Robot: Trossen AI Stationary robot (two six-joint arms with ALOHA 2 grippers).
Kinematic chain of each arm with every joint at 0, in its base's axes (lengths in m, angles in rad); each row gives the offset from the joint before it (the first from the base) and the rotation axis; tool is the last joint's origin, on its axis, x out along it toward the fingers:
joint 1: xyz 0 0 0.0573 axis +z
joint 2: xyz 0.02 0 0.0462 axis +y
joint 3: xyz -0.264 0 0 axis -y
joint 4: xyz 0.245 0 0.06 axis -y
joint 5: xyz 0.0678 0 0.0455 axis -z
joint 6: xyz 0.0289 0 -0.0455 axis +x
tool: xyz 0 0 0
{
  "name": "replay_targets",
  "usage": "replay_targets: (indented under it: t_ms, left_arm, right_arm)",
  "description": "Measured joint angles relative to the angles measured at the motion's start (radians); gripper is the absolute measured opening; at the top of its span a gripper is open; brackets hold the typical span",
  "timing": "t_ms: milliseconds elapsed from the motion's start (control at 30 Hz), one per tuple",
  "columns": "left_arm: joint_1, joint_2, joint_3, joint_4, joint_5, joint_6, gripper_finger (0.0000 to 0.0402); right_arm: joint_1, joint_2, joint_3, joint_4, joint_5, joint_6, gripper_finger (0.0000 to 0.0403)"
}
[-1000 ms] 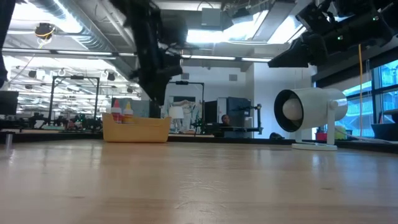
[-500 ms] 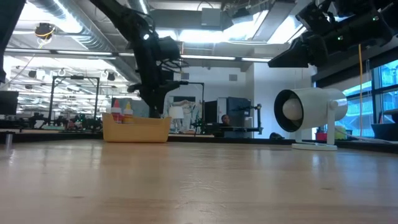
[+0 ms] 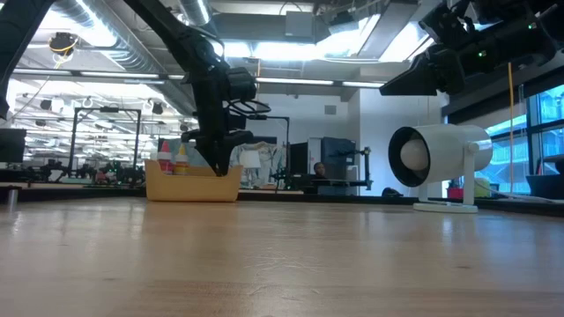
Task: Pick & Place food coloring
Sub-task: Put the small black food coloring bottle into the yellow bin
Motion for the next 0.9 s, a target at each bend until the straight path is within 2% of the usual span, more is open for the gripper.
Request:
replay_targets:
  t_ms: [200, 433, 900]
  left_arm:
    - [0.0, 0.0, 0.0, 0.0, 0.035, 0.0, 0.0095]
    - [-0.002, 0.0, 0.0, -0.001, 0.169, 0.0, 0.0098]
    - [-0.008, 0.0, 0.0, -0.001, 0.173, 0.0, 0.0102]
  right_arm:
    - [0.0, 0.0, 0.0, 0.0, 0.0, 0.0, 0.0145]
    - [0.0, 0.0, 0.0, 0.0, 0.0, 0.0, 0.0145]
    - [0.0, 0.0, 0.0, 0.0, 0.0, 0.003, 0.0145]
